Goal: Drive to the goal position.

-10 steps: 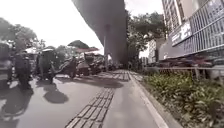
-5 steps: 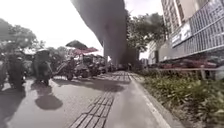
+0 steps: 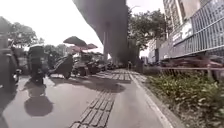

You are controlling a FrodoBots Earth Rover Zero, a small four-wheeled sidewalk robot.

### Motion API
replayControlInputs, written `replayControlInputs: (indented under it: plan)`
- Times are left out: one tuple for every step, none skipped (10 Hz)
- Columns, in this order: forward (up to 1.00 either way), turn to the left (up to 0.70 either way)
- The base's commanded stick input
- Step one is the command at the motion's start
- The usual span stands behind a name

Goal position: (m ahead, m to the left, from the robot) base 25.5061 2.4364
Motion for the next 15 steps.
replayControlInputs:
  plan:
    - [0.45,0.00]
    - [0.45,0.00]
    - [0.45,0.00]
    - [0.45,0.00]
    - [0.45,0.00]
    - [0.45,0.00]
    - [0.45,0.00]
    - [0.45,0.00]
    - [0.45,0.00]
    - [0.45,0.00]
    - [0.45,0.00]
    - [0.45,0.00]
    - [0.45,0.00]
    - [0.45,0.00]
    - [0.45,-0.12]
